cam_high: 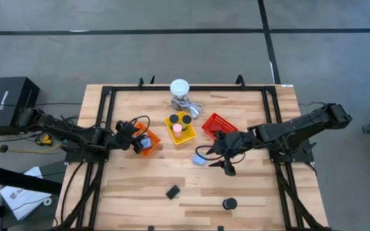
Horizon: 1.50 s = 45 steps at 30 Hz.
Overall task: Pick & Place Office items
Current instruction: Put the blue hourglass into the yellow basket
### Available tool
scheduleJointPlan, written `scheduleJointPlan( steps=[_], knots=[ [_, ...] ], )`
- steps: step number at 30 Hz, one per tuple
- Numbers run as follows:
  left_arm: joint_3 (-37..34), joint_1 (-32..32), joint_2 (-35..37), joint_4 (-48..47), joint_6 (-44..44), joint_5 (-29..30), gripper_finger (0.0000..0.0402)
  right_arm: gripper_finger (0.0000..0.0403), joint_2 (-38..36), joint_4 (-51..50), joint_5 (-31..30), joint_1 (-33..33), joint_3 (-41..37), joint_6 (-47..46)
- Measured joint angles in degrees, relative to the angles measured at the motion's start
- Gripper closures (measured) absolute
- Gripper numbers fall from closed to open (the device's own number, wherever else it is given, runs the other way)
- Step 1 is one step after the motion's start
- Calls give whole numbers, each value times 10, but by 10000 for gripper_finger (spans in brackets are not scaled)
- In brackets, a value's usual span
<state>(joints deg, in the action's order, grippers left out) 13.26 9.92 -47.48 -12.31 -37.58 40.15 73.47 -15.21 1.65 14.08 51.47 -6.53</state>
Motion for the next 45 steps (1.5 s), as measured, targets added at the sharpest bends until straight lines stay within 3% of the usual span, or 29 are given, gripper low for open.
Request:
scheduleJointPlan(
  steps=[10, 20, 26, 29, 34, 40, 45],
  knots=[
    [0, 1, 0, 186, 101, -8, 174, 164, -45, -27, 0, 68, 15, 50],
    [1, 1, -2, 433, 232, -191, 183, 164, -58, -53, 0, 144, 15, 28],
    [1, 2, -3, 446, 237, -211, 183, 164, -68, -95, 8, 198, 14, -65],
    [1, 1, -3, 446, 237, -211, 186, 164, -85, -99, 55, 236, 14, -109],
    [1, 1, -3, 447, 236, -211, 188, 164, -95, -83, 94, 315, 14, -85],
    [1, 1, -3, 447, 186, -211, 189, 164, -62, -42, 35, 409, -18, -42],
    [1, 3, -3, 448, 125, -211, 189, 177, -12, -17, -7, 445, -46, -73]
  ],
)
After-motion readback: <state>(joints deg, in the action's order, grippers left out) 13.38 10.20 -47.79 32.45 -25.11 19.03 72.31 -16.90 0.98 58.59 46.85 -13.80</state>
